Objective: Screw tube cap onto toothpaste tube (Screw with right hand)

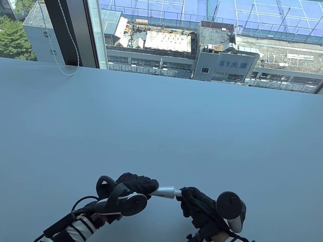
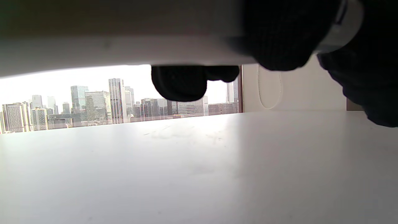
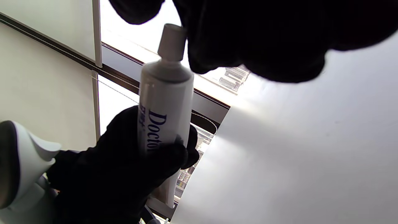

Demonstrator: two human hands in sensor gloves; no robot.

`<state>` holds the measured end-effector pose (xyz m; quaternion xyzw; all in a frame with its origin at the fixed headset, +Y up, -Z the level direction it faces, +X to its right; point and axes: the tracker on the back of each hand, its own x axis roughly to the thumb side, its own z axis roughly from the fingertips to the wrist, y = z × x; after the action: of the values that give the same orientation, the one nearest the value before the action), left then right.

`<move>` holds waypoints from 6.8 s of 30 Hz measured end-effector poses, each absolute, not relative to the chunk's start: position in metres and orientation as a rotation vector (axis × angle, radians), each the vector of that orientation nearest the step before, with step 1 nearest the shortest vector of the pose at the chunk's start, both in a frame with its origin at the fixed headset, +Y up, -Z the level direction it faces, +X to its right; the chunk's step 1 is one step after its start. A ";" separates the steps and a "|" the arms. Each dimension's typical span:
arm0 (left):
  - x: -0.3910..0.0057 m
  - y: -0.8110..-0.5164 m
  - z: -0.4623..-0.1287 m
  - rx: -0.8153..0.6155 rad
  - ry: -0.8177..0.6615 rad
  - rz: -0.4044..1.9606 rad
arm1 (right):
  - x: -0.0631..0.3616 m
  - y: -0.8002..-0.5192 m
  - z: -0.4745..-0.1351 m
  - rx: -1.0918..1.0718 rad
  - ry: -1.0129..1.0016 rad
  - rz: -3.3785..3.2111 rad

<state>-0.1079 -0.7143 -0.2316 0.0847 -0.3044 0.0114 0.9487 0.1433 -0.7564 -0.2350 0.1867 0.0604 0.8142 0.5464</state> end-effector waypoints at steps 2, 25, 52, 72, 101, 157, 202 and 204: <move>-0.108 -0.715 -0.232 0.169 -0.617 0.024 | 0.145 -0.757 -0.236 0.461 0.169 1.919; -0.109 -0.712 -0.230 0.177 -0.623 0.027 | 0.139 -0.757 -0.236 0.550 0.197 1.845; -0.108 -0.712 -0.229 0.178 -0.625 0.025 | 0.140 -0.758 -0.234 0.528 0.161 1.906; -0.110 -0.715 -0.231 0.162 -0.619 0.030 | 0.135 -0.760 -0.233 0.589 0.195 1.897; -0.094 -0.705 -0.219 0.258 -0.658 -0.031 | 0.131 -0.743 -0.233 0.484 0.040 2.065; -0.018 -0.746 -0.350 -0.469 0.172 0.039 | 0.174 -0.740 -0.243 0.154 0.111 1.879; -0.222 -0.746 -0.269 -0.136 -0.253 -0.041 | 0.190 -0.761 -0.260 0.821 0.313 2.926; -0.218 -0.746 -0.267 -0.119 -0.262 -0.064 | 0.191 -0.761 -0.260 0.819 0.308 2.924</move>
<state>-0.2181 -0.7457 -0.2675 -0.0591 -0.1304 -0.0320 0.9892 0.1905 -0.7612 -0.2603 0.2679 0.1008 0.9571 0.0447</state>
